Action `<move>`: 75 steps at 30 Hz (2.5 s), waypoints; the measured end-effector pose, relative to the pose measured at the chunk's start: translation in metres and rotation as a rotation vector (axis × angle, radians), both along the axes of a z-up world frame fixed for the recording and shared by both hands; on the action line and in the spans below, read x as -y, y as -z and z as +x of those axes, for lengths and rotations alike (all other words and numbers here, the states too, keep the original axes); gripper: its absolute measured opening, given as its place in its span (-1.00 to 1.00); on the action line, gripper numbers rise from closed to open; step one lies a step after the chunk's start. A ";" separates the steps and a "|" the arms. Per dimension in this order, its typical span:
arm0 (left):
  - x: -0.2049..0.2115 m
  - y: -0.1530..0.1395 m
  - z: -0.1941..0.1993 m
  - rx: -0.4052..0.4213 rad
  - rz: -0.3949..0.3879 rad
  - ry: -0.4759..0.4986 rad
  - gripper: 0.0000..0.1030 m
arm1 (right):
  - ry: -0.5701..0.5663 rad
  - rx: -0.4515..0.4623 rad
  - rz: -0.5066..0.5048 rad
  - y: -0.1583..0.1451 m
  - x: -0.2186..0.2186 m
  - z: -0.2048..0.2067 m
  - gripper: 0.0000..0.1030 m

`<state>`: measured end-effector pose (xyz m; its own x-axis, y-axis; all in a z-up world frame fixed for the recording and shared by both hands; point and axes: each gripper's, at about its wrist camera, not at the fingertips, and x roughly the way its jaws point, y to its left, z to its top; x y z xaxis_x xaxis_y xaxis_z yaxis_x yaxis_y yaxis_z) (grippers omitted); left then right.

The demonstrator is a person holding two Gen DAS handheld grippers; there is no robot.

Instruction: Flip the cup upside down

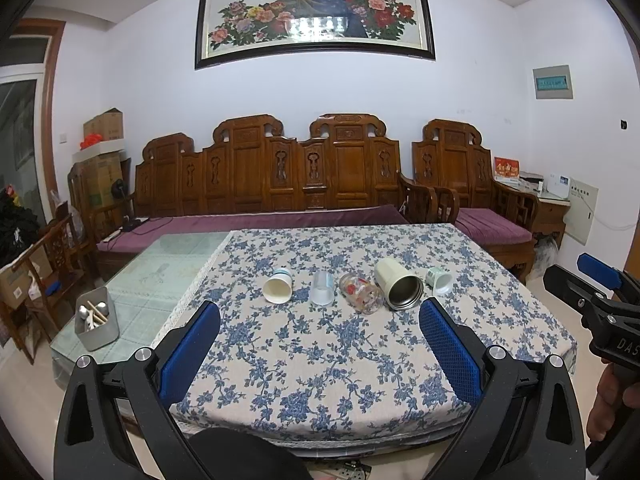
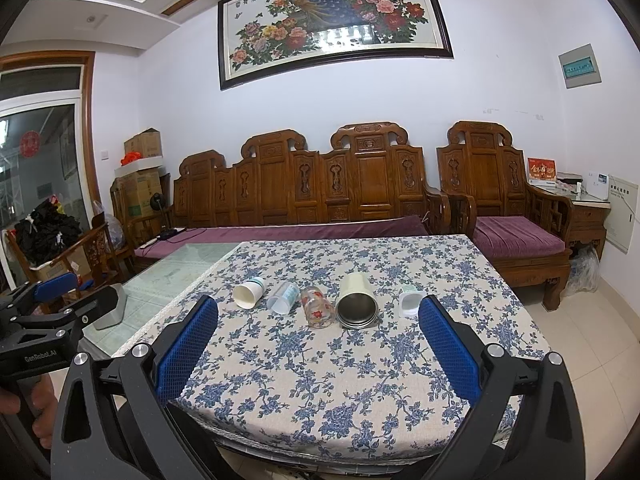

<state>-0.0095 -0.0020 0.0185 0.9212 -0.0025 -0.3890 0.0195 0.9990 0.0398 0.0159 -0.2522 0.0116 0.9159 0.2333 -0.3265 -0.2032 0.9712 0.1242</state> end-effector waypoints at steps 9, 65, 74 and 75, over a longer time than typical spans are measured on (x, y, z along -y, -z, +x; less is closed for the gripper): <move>0.000 0.001 -0.001 0.002 0.000 -0.001 0.87 | -0.001 0.002 -0.001 0.000 -0.001 0.000 0.95; -0.012 0.117 0.278 -0.417 0.040 0.159 0.87 | -0.139 -0.347 -0.082 0.127 -0.029 0.249 0.60; -0.007 0.155 0.366 -0.535 0.025 0.179 0.52 | -0.185 -0.390 -0.061 0.140 -0.045 0.272 0.52; -0.005 0.160 0.375 -0.549 0.027 0.177 0.46 | -0.188 -0.395 -0.055 0.141 -0.045 0.272 0.52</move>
<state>0.3651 0.0028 -0.1410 0.5705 -0.1214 -0.8123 0.2114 0.9774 0.0025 0.2879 -0.2076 -0.1295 0.6615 0.3562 -0.6599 -0.3241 0.9294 0.1768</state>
